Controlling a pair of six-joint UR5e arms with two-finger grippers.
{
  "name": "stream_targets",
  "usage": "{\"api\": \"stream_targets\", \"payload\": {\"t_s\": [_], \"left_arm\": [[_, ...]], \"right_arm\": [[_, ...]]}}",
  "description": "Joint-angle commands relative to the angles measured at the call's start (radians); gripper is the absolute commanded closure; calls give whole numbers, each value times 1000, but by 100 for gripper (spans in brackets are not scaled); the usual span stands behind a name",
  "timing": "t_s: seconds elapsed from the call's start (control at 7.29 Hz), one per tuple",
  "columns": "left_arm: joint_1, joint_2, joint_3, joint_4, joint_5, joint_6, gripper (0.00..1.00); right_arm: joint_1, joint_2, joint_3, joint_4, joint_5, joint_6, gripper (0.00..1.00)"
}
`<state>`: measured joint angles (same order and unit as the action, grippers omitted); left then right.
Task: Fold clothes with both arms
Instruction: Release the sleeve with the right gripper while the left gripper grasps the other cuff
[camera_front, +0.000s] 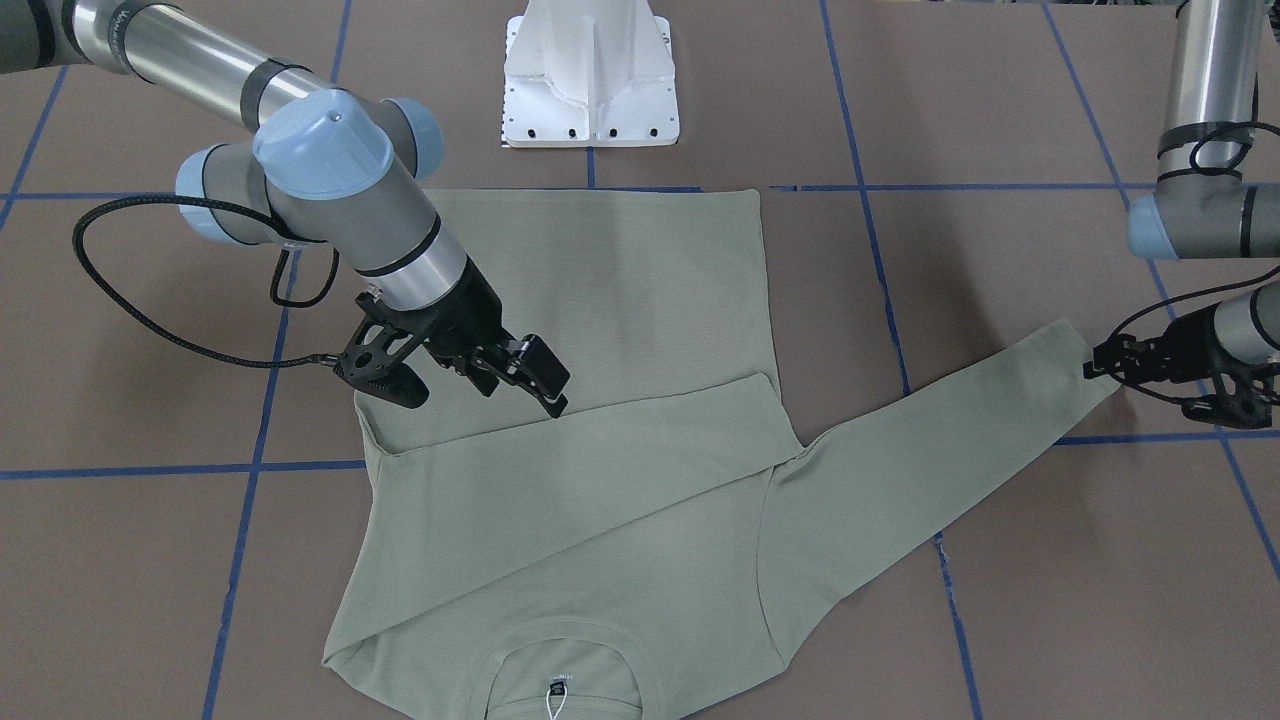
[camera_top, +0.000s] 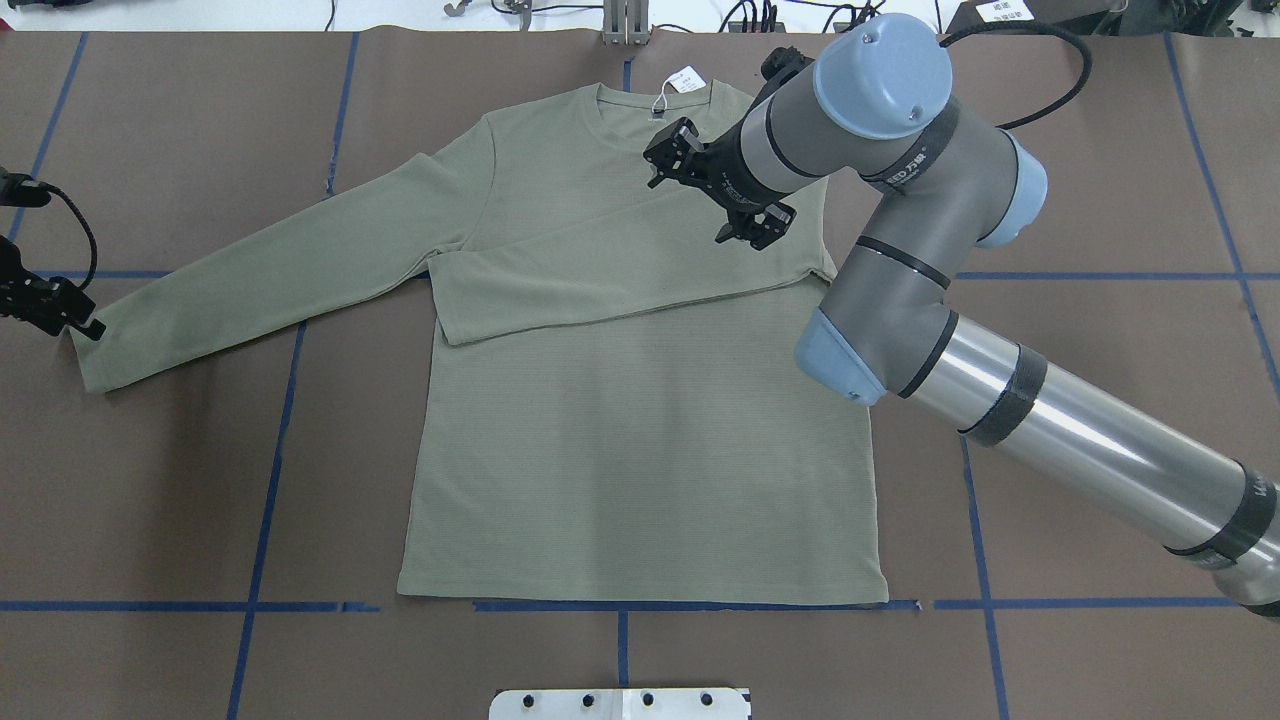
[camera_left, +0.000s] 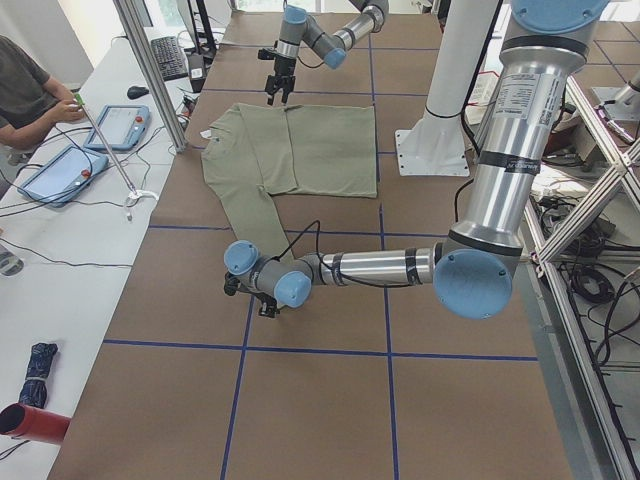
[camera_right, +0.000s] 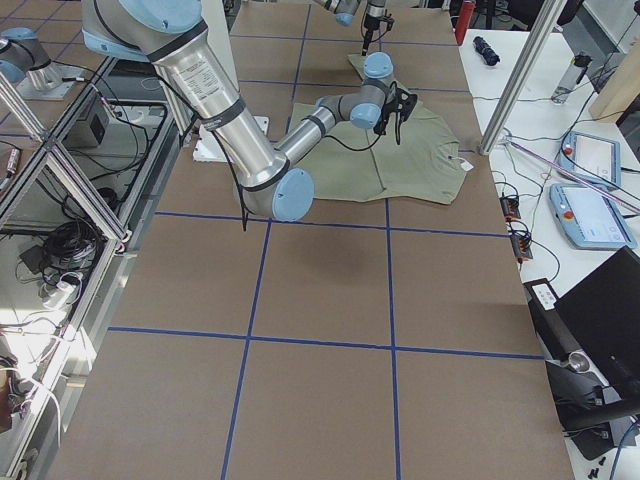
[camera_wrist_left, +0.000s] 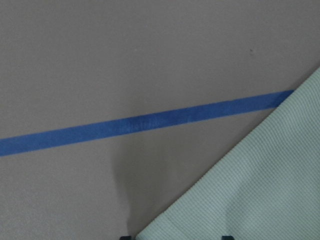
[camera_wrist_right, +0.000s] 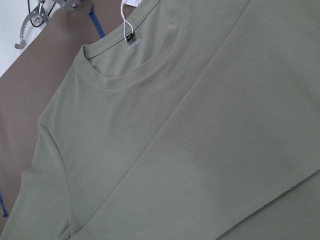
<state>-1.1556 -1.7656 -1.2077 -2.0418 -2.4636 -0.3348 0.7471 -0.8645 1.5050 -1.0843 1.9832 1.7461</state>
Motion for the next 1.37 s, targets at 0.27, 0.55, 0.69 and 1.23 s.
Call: {"api": "stream_targets", "payload": {"t_s": [0.27, 0.55, 0.69, 1.23], "left_arm": [[1, -6, -4, -1, -2, -1, 100], [-1, -28, -59, 3, -14, -4, 100], [-4, -26, -149, 11, -50, -56, 100], [142, -281, -380, -3, -85, -793, 100]], "right_arm": [[-3, -4, 6, 0, -4, 1, 1], [-3, -5, 6, 0, -4, 1, 1], [1, -13, 9, 1, 0, 1, 1], [169, -359, 245, 1, 148, -246, 0]]}}
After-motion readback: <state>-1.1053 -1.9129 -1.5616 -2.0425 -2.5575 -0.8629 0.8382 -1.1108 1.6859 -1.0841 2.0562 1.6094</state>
